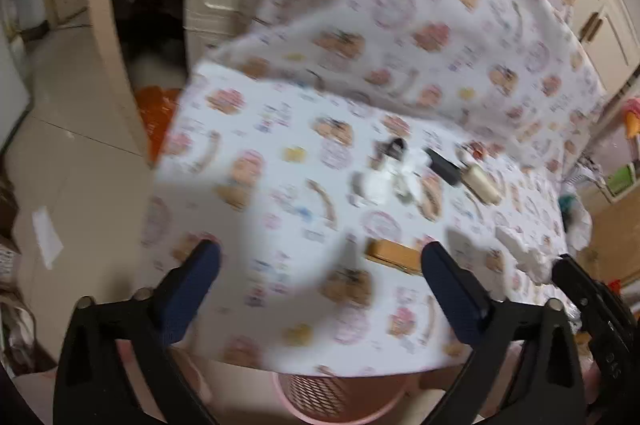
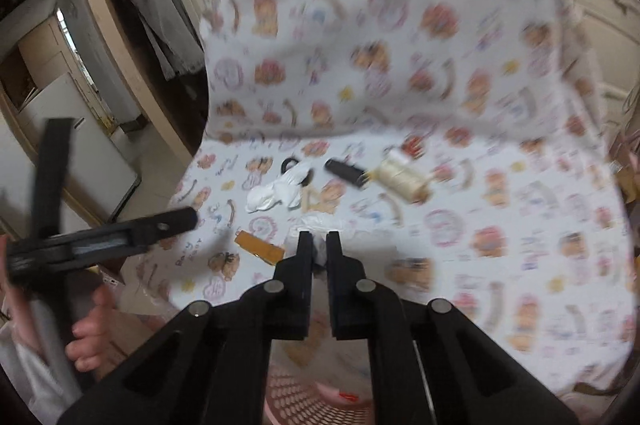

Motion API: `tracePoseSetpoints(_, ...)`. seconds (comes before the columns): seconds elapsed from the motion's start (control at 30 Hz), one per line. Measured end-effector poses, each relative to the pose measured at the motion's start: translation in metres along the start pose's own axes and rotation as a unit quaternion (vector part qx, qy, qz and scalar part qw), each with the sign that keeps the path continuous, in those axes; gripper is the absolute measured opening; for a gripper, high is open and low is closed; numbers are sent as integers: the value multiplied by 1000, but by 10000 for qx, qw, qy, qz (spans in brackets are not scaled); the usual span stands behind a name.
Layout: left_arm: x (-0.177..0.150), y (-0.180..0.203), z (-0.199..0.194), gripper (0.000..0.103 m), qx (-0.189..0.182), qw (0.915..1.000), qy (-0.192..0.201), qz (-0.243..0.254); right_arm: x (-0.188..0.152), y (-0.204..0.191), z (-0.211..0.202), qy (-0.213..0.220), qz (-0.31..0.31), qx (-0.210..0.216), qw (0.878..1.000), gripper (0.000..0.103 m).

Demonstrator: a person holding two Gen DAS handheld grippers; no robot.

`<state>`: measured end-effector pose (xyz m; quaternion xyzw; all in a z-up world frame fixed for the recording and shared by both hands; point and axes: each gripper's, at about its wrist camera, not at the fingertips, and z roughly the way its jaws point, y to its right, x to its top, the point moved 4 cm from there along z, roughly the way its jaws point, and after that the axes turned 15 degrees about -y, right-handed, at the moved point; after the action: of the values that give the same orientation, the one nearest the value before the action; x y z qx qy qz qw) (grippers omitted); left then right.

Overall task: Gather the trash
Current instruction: 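Grasp the wooden strip with the left tool while the right tool grasps a white tissue, then carry the wooden strip and tissue over the pink basket and open both tools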

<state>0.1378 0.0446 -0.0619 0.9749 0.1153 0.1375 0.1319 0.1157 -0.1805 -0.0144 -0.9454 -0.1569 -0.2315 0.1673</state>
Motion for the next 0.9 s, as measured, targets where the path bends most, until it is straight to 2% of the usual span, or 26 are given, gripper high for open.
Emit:
tracePoseSetpoints(0.07,-4,12,10,67,-299,9991,-271,100,-10,4,-11,-18,-223,-343,9992,6)
tracePoseSetpoints(0.1,-6,17,14,63,-414,9984,-380,108,-17,7,-11,-62,-298,-453,9985,6)
tracePoseSetpoints(0.17,-7,26,21,63,-706,9961,-522,-1,-30,17,-2,-201,-291,-547,9979,6)
tracePoseSetpoints(0.23,-7,33,24,63,-772,9956,-537,-59,-41,30,15,-389,-43,-612,9974,6)
tracePoseSetpoints(0.33,-2,39,31,63,-670,9960,-548,-202,-47,40,32,-631,347,-277,9970,6)
tracePoseSetpoints(0.4,3,43,42,63,-669,9950,-658,-336,-47,40,36,-659,349,-235,9969,6)
tracePoseSetpoints(0.53,11,60,48,63,5,9990,-448,-83,-49,40,37,-649,266,-295,9971,6)
tracePoseSetpoints(0.6,9,68,53,57,244,9985,-463,144,-48,41,37,-665,365,-213,9969,6)
tracePoseSetpoints(0.7,3,79,55,41,502,9966,-462,455,-48,45,36,-638,611,-36,9961,6)
tracePoseSetpoints(0.73,2,80,55,41,563,9961,-449,515,-48,46,36,-633,686,75,9956,6)
tracePoseSetpoints(0.83,0,80,55,40,603,9949,-487,639,-47,46,37,-622,714,30,9955,9)
tracePoseSetpoints(0.87,0,79,54,20,587,9949,-501,651,-48,45,37,-627,723,53,9954,9)
tracePoseSetpoints(0.9,1,78,52,12,552,9949,-507,675,-48,45,38,-640,738,42,9952,9)
